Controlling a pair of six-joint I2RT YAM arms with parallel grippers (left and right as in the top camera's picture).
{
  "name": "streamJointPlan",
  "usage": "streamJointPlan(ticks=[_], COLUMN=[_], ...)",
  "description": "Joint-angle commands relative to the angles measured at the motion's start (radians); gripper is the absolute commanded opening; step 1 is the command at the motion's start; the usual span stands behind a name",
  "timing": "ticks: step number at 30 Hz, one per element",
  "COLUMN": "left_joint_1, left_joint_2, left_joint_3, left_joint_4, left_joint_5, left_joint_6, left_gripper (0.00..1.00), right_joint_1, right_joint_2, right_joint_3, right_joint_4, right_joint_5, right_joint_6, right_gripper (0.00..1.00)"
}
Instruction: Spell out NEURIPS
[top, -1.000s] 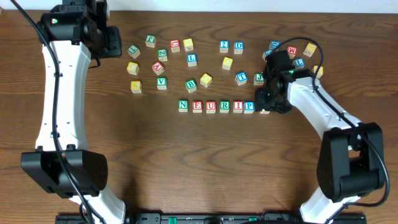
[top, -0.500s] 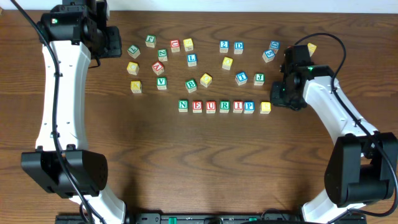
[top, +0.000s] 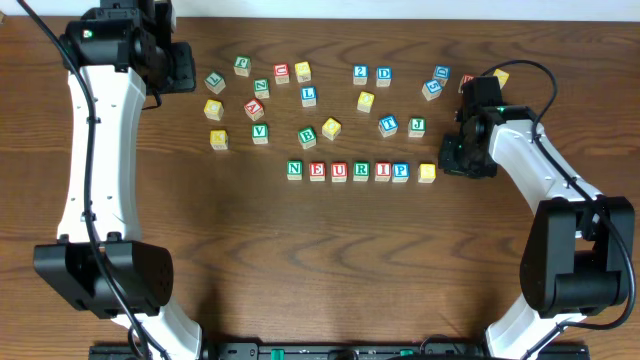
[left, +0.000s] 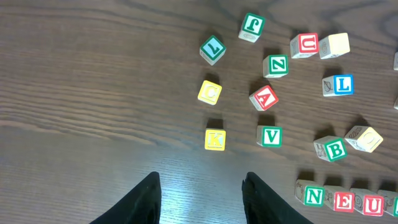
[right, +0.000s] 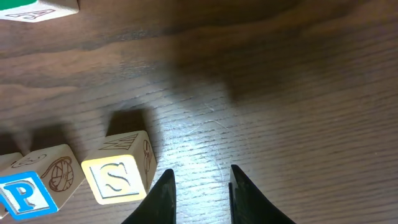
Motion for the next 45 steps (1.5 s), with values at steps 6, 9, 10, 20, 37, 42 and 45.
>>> streamJointPlan(ticks=[6, 9, 10, 20, 37, 42, 45], left_joint_1=[-0.003, -0.003, -0.003, -0.003, -0.003, -0.003, -0.003], left_joint_2=[0.000, 0.000, 0.000, 0.000, 0.000, 0.000, 0.000], left_joint_3=[0.015, 0.015, 0.015, 0.015, 0.015, 0.015, 0.015], left_joint_4=[0.000, 0.000, 0.000, 0.000, 0.000, 0.000, 0.000], left_joint_5=[-0.008, -0.008, -0.008, -0.008, -0.008, -0.008, -0.008], left_joint_6=[-0.001, -0.001, -0.001, -0.001, -0.001, -0.001, -0.001], left_gripper=[0.43, 0.43, 0.42, 0.43, 0.42, 0.42, 0.42], right_joint_1=[0.006, 0.009, 0.009, 0.017, 0.043, 0.044, 0.044], right_joint_2=[0.061, 0.071, 0.071, 0.078, 0.096, 0.098, 0.098], right_joint_3=[-0.013, -0.013, -0.013, -0.015, -0.015, -0.015, -0.015], right_joint_4=[0.019, 0.022, 0.024, 0.050, 0.069, 0.096, 0.114], right_joint_5=[-0.008, -0.008, -0.008, -0.031, -0.064, -0.063, -0.057], right_joint_6=[0.001, 0.001, 0.001, -0.014, -0.014, -0.053, -0.079], right_gripper=[0.24, 0.25, 0.25, 0.28, 0.27, 0.28, 0.28])
